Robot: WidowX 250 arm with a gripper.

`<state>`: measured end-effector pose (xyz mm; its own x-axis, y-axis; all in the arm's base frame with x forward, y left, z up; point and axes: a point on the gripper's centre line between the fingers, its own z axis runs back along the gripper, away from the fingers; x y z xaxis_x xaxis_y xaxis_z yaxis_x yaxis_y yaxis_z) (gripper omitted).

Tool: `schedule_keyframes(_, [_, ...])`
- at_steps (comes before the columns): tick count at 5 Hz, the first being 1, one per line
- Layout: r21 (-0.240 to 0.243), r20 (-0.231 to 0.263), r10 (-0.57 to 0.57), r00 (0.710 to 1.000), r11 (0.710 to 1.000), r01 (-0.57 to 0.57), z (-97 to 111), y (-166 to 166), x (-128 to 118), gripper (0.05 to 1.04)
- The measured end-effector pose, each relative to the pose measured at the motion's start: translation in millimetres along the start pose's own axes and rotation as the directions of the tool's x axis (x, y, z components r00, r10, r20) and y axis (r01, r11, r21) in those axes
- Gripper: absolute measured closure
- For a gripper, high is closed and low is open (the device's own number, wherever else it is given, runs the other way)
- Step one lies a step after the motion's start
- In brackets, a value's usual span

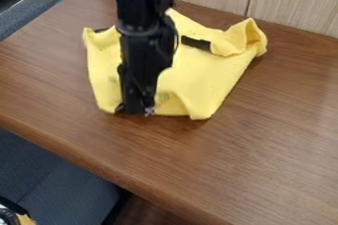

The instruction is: Unfold the cloth from the bottom to the top

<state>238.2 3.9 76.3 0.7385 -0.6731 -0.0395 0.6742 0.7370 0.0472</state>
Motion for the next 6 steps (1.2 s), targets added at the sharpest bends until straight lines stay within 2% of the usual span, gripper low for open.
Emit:
schedule_keyframes(1, [-0.007, -0.012, 0.007, 1.0, 1.0, -0.007, -3.6, -0.6, -0.4, 0.99])
schedule_keyframes(2, [-0.018, -0.038, 0.033, 0.999, 0.999, -0.033, 2.3, 0.9, -1.6, 0.825])
schedule_keyframes(3, [-0.04, -0.049, 0.021, 0.999, 0.999, -0.023, 11.8, 2.2, -0.5, 0.567])
schedule_keyframes(4, [-0.046, -0.085, 0.019, 0.996, 0.999, -0.023, 21.4, 4.6, -3.0, 0.261])
schedule_keyframes(5, [-0.053, -0.097, 0.018, 0.995, 0.998, -0.024, 24.0, 4.3, -4.1, 0.075])
schedule_keyframes(6, [-0.047, -0.091, 0.027, 0.996, 0.998, -0.031, 28.5, 6.6, -4.1, 0.078])
